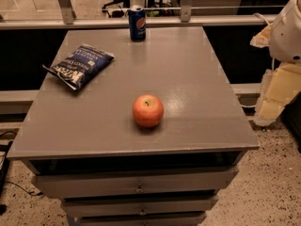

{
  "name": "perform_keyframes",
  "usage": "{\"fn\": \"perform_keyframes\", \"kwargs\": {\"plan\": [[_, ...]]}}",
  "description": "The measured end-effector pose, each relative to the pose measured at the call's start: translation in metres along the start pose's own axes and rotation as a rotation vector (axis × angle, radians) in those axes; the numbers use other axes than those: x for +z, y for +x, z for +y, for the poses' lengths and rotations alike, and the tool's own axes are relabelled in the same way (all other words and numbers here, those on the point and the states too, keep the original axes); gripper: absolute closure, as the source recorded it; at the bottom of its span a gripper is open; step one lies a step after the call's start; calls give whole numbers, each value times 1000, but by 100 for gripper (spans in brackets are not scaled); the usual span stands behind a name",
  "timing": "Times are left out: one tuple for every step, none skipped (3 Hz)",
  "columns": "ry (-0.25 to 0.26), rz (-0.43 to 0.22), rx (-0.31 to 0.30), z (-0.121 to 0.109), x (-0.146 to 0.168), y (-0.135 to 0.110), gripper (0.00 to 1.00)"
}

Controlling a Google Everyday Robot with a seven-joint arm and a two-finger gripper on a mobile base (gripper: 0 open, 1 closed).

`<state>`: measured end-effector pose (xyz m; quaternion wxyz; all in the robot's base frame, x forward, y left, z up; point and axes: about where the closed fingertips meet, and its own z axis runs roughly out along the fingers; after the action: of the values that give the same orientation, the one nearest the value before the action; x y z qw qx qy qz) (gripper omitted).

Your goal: Move apple near blue chip bag

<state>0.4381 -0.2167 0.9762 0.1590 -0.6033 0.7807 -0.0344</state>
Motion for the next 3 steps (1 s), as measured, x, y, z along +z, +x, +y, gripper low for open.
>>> {"fn": "perform_keyframes", "kwargs": {"plan": [[-6,-22,0,4,2,-5,0],[-16,-51,0,8,6,-10,0],[-59,-167,21,16,26,-34,0]]}}
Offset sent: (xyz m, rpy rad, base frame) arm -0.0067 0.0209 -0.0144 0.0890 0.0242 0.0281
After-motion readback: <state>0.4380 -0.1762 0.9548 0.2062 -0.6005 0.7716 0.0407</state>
